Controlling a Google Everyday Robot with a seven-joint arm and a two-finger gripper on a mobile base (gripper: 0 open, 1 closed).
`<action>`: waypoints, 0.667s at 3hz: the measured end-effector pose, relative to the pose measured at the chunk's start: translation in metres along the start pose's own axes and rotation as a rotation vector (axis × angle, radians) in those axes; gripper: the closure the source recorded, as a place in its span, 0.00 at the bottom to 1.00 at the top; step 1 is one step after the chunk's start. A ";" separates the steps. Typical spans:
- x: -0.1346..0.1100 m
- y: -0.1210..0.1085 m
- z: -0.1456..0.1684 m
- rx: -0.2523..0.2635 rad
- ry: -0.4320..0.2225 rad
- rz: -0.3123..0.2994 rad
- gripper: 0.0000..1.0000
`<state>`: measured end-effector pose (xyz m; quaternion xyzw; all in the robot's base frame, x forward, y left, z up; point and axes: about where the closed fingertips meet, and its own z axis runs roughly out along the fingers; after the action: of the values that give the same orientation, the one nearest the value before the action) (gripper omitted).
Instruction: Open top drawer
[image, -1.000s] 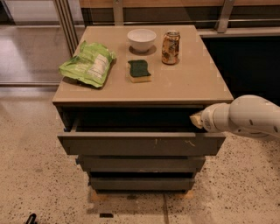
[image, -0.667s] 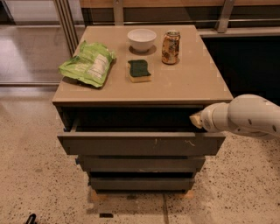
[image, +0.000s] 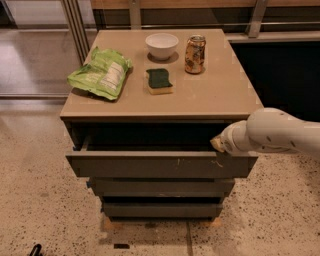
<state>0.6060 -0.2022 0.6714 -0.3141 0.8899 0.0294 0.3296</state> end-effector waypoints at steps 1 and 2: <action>0.007 0.006 0.021 -0.018 0.063 -0.042 1.00; 0.034 0.014 0.030 -0.054 0.073 0.014 1.00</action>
Offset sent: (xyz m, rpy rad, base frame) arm -0.0428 -0.0138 -0.0962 0.0926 0.1793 -0.0439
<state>0.5952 -0.2018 0.6249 -0.3176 0.9024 0.0441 0.2879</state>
